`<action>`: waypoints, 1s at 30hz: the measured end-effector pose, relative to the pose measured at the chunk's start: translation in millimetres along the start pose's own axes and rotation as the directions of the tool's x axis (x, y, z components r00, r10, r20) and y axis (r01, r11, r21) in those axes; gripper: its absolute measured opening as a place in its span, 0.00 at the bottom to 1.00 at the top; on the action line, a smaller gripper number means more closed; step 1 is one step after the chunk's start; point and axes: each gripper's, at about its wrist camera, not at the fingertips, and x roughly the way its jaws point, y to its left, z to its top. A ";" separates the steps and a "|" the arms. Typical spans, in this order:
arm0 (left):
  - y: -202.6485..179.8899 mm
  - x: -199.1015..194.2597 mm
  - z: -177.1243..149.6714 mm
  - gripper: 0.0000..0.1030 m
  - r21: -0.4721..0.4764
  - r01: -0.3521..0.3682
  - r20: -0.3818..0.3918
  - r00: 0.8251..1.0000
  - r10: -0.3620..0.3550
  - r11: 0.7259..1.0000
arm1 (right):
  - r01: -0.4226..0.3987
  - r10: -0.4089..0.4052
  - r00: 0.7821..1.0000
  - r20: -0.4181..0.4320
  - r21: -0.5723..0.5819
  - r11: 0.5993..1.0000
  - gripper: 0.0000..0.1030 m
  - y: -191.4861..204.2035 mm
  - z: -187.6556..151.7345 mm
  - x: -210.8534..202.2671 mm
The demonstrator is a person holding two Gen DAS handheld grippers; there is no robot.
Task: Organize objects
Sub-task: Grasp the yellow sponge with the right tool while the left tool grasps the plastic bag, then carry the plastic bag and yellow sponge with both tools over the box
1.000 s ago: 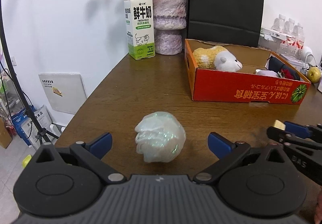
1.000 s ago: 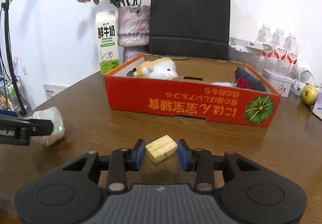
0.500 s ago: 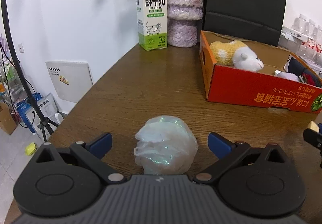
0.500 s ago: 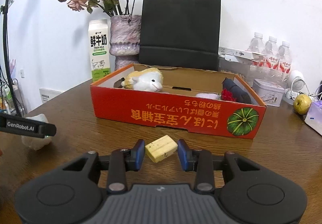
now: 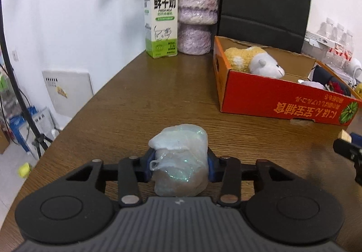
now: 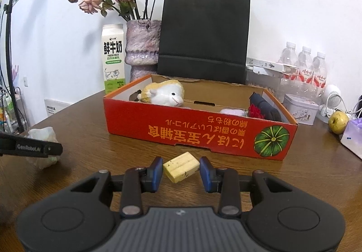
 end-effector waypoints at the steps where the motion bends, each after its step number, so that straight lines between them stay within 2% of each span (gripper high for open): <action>1: -2.4 -2.4 -1.5 0.42 0.011 -0.005 0.012 1.000 0.005 1.000 | -0.001 0.001 1.000 0.004 -0.001 1.000 0.33 0.4 0.4 -1.2; 9: -20.9 -21.1 -8.1 0.42 0.040 -0.010 0.077 0.997 0.007 0.999 | -0.013 0.013 0.999 0.049 0.001 1.000 0.33 -0.5 5.7 -14.3; 30: -91.9 -54.8 -24.2 0.42 0.081 0.041 0.132 0.990 -0.052 0.996 | -0.009 0.001 0.989 0.150 0.055 0.998 0.33 -35.6 13.4 -52.1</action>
